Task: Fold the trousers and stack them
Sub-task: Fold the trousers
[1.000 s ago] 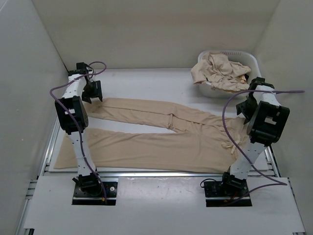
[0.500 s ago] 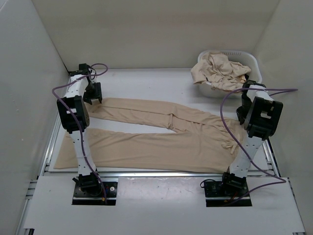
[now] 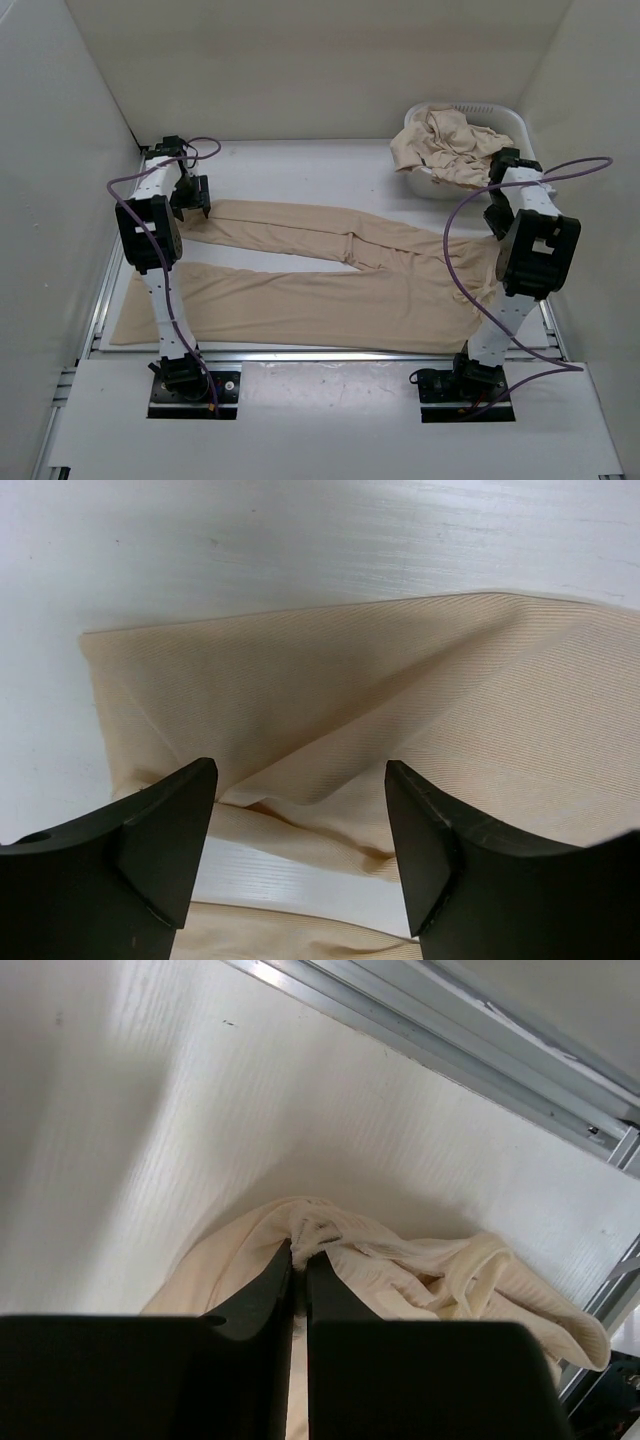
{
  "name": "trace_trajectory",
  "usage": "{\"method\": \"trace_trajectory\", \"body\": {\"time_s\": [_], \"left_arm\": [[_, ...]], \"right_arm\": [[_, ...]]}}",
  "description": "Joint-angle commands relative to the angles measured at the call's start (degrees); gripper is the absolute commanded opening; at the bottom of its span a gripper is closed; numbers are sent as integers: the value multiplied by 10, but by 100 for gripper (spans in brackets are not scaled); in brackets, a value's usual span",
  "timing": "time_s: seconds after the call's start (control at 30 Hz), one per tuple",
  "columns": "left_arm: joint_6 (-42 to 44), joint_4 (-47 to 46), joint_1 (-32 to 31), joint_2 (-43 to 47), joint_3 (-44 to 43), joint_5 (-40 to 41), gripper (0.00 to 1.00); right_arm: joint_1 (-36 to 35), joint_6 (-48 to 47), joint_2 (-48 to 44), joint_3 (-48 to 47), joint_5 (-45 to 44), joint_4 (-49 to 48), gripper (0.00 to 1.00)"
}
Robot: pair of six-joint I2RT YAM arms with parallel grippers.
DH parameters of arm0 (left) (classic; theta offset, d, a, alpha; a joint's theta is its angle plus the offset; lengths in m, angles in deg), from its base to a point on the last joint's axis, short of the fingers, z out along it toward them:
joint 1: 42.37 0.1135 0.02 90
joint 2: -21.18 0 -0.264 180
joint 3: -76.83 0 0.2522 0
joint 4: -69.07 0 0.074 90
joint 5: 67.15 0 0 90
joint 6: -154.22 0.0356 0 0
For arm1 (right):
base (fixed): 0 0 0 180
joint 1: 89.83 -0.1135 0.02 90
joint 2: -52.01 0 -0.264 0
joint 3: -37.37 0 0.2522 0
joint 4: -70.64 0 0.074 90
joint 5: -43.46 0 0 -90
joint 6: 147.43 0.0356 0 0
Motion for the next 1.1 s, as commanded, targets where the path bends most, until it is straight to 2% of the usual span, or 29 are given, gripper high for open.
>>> {"method": "trace_trajectory", "body": {"time_s": [0.0,0.2,0.27,0.3,0.33,0.37,0.77,0.9,1.07], "left_arm": [[0,-9,5,16,-2,-1,81],[0,-9,5,-12,-27,-1,81],[0,-9,5,-24,-27,-10,72],[0,-9,5,-24,-32,-15,59],[0,-9,5,-24,-32,-15,39],[0,-9,5,-31,-32,-15,14],[0,-21,5,77,8,86,14],[0,-26,15,113,20,138,14],[0,-31,59,178,43,198,14]], "right_arm": [[-7,-16,-19,-4,-40,-4,0],[-7,-21,-37,12,-45,-11,0],[-7,-21,-37,12,-45,-11,0],[-7,-21,-43,17,-45,-11,0],[-13,-21,-43,17,-45,-11,0],[-13,-21,-43,17,-45,-11,0],[-13,-32,-71,17,-52,5,0],[-13,-50,-114,17,-52,11,0],[1,-78,-193,39,-35,22,0]]}}
